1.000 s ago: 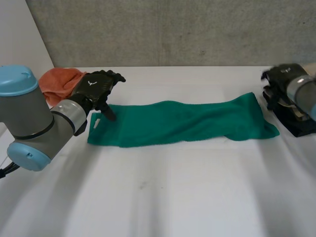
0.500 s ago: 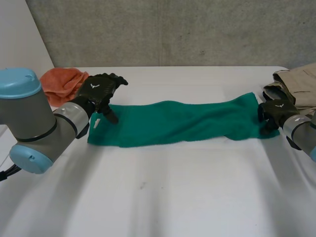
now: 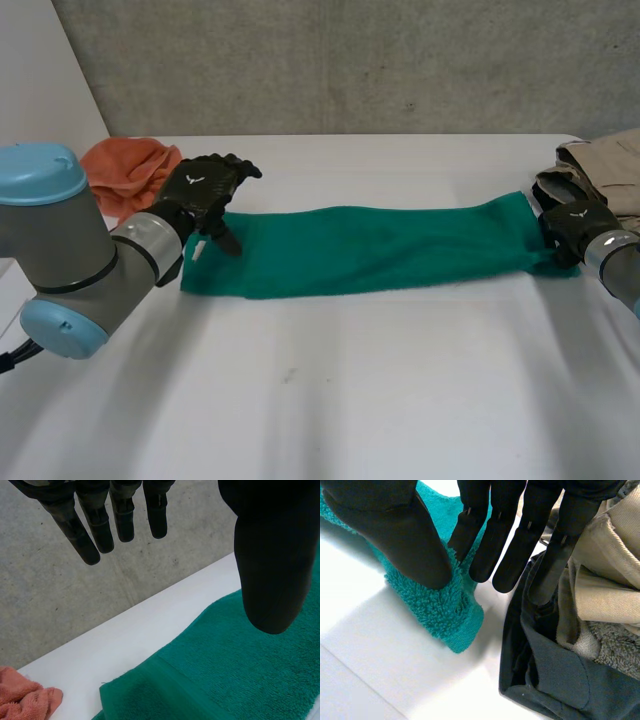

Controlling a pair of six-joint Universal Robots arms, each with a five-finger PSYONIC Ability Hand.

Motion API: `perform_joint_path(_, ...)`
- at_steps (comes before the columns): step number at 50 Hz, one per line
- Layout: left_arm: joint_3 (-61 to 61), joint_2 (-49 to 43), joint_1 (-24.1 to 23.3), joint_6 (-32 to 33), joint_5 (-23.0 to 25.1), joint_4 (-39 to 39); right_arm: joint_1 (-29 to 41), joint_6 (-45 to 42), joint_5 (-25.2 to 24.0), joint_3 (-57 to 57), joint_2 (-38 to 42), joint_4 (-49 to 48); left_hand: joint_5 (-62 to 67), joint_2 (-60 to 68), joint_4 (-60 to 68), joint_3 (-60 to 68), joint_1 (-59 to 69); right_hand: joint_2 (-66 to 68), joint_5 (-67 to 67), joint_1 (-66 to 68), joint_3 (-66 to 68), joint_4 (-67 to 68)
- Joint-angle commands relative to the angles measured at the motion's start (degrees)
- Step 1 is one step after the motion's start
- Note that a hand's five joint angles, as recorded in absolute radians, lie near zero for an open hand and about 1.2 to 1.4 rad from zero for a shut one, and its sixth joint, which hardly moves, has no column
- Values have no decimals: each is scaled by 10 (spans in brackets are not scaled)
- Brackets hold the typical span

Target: Fold the laundry.

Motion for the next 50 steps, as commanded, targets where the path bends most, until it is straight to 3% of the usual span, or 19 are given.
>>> perform_joint_path(1,-4,12,6,-2,0,0,-7,-13,13,-3,3,-5,3,-4,-4,-5,-10,124,138,168,121,116)
perform_joint_path(6,-11,32,15,-3,1,0,-24,-60,60,-8,-3,-1,-1,-7,-8,-8,-14,124,138,168,121,116)
perform_joint_path(12,-11,40,21,-5,1,-1,-23,-63,66,-10,-19,-5,-9,-16,-16,-17,-22,124,138,168,121,116)
perform_joint_path(20,-11,48,35,-8,1,-6,53,-81,66,-27,-33,-22,-9,-16,-16,-17,-22,124,138,168,121,116)
perform_joint_path(24,-11,61,52,-11,3,-13,129,-119,50,-36,-39,-77,-9,-16,-16,-17,-22,124,138,168,121,116)
perform_joint_path(28,-12,75,71,-13,8,-19,224,-154,-34,-45,-26,-166,-9,-16,-16,-17,-22,124,138,168,121,116)
perform_joint_path(33,-18,85,89,-14,17,-30,356,-159,-219,-72,37,-253,-9,-16,-16,-17,-22,124,138,168,121,116)
perform_joint_path(36,-25,85,93,-13,21,-33,398,-161,-260,-98,80,-256,-14,-21,-21,-22,-27,124,138,168,121,116)
perform_joint_path(41,-43,77,93,-9,24,-31,460,-184,-212,-183,167,-198,-18,-24,-24,-25,-30,124,138,168,121,116)
perform_joint_path(42,-44,75,93,-8,24,-31,463,-195,-196,-196,174,-189,-19,-26,-26,-27,-32,71,84,115,67,63)
perform_joint_path(43,-45,73,93,-7,24,-31,463,-205,-175,-209,179,-180,-19,-26,-26,-27,-32,-158,-144,-114,-161,-166)
perform_joint_path(44,-46,70,93,-4,24,-31,466,-218,-124,-228,180,-169,-19,-26,-26,-27,-32,-508,-495,-464,-512,-516)
perform_joint_path(47,-43,67,92,-1,25,-32,461,-216,-43,-236,168,-150,-19,-26,-26,-27,-32,-576,-562,-532,-579,-584)
perform_joint_path(48,-41,67,90,1,25,-31,458,-188,1,-226,149,-133,-23,-29,-29,-30,-35,-576,-562,-532,-579,-584)
perform_joint_path(50,-37,67,86,4,24,-31,452,-142,33,-205,119,-117,-24,-31,-31,-32,-37,-576,-562,-532,-579,-584)
